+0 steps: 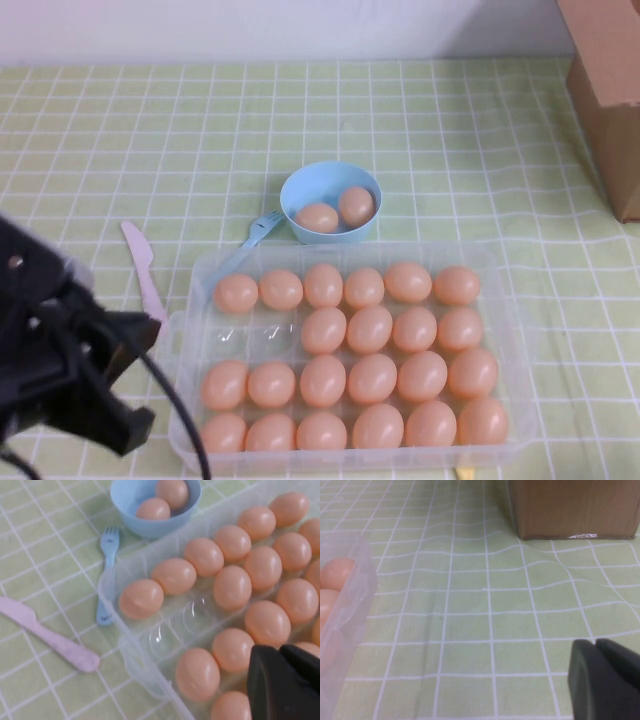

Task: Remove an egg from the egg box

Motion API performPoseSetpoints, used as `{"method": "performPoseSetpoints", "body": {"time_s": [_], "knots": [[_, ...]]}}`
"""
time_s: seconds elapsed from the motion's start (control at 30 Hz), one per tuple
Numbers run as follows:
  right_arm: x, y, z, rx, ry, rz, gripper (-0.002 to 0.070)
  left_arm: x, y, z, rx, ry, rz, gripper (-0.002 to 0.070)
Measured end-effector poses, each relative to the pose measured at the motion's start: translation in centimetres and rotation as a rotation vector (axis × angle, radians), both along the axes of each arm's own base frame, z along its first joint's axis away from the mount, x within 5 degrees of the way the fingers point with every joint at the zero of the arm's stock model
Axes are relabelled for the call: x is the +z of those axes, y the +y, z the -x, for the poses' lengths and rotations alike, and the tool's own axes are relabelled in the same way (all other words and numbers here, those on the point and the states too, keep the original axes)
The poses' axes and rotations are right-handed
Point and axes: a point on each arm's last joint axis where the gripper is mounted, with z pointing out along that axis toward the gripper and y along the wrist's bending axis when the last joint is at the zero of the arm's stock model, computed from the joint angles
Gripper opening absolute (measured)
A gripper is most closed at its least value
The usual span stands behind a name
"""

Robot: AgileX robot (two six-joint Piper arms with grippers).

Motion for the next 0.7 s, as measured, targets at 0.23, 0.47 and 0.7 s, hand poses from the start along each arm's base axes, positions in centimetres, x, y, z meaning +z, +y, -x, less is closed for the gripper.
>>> {"method": "performPoseSetpoints", "body": {"time_s": [0.23,0.47,0.7], "knots": [[0.0,0.0,0.0,0.000,0.000,0.000,-0.0017,0.6,2.2,2.9,0.056,0.032,-0.027,-0.0002],[0.0,0.0,0.0,0.000,0.000,0.000,-0.0017,-0.7,4.2,5.0,0.098,-0.081,-0.031,-0.0002],[0.0,0.0,0.0,0.000,0.000,0.000,-0.0017,-5.3,5.4,6.3,0.118,-0.372,0.063,-0.0003]]}}
